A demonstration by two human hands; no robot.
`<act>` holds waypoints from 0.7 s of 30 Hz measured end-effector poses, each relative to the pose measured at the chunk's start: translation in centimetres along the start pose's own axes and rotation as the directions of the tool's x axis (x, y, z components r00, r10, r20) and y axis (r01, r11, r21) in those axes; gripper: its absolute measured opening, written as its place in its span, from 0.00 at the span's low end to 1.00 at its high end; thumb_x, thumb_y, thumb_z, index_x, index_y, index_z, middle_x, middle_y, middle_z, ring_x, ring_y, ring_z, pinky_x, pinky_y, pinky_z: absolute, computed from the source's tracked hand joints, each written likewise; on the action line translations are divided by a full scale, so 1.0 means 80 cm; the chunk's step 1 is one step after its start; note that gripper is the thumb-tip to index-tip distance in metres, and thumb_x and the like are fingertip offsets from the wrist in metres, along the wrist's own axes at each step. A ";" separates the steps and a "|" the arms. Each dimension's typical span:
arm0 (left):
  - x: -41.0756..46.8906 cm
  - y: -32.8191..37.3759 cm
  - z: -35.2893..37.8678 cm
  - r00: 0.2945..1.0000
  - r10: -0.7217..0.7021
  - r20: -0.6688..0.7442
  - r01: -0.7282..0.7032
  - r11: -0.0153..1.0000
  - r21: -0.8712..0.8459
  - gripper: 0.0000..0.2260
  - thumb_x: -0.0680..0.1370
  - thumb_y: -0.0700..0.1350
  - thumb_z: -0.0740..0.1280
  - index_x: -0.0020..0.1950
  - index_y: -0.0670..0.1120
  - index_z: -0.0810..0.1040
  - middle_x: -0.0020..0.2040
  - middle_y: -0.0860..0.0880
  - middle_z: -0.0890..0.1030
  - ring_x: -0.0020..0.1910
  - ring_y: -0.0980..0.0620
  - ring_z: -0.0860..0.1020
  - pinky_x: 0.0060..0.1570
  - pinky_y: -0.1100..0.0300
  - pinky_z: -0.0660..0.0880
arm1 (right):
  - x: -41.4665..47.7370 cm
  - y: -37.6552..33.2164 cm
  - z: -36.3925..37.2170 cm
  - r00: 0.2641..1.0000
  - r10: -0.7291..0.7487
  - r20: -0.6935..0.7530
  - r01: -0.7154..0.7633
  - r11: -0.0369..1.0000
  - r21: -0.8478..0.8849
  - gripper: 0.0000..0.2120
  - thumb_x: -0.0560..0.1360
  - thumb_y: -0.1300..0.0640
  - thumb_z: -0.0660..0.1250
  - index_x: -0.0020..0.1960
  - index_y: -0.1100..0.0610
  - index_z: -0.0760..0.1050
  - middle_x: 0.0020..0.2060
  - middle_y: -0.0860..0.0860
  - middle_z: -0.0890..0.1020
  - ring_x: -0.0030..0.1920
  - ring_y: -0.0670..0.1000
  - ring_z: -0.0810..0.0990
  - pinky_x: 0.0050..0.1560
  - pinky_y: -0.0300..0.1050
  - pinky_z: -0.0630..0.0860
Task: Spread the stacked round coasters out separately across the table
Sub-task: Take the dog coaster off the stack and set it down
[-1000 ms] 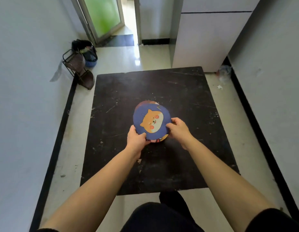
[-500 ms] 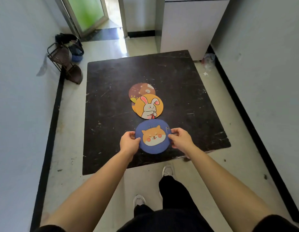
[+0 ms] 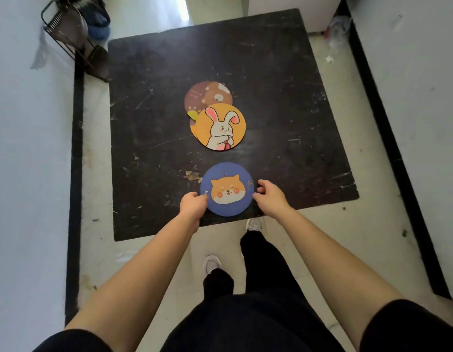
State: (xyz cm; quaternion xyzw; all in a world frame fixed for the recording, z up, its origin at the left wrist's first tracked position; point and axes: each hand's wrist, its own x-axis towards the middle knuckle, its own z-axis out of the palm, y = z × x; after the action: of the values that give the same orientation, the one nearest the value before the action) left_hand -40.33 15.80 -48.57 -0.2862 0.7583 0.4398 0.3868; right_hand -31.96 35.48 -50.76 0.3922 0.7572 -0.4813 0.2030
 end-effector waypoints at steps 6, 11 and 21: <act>0.002 -0.004 0.003 0.992 0.008 0.123 -0.002 0.998 -0.056 0.15 0.76 0.37 0.61 0.59 0.46 0.79 0.55 0.47 0.81 0.50 0.51 0.77 0.39 0.55 0.71 | 0.004 -0.010 0.009 0.996 -0.005 0.089 0.014 0.995 -0.094 0.31 0.80 0.57 0.61 0.80 0.54 0.55 0.72 0.56 0.62 0.66 0.58 0.73 0.65 0.55 0.74; 0.008 -0.016 0.002 0.987 0.010 0.158 0.000 0.998 -0.064 0.14 0.76 0.35 0.60 0.46 0.52 0.80 0.47 0.52 0.83 0.46 0.55 0.78 0.35 0.59 0.71 | -0.006 0.004 0.011 0.997 -0.003 0.073 0.007 0.998 -0.065 0.30 0.79 0.63 0.58 0.79 0.53 0.58 0.68 0.54 0.64 0.57 0.55 0.76 0.60 0.54 0.75; 0.018 -0.031 0.001 0.982 0.031 0.188 -0.020 0.998 -0.064 0.20 0.79 0.36 0.61 0.71 0.47 0.71 0.53 0.53 0.80 0.48 0.57 0.77 0.30 0.66 0.72 | -0.016 0.014 0.015 0.996 -0.055 0.067 0.067 0.979 -0.195 0.30 0.80 0.61 0.58 0.80 0.53 0.55 0.64 0.51 0.63 0.54 0.54 0.76 0.59 0.53 0.75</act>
State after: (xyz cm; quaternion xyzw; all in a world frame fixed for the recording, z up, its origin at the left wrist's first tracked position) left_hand -39.21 14.62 -50.92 -0.2452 0.7078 0.4930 0.4425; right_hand -30.37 34.15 -51.12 0.3317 0.8062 -0.4220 0.2490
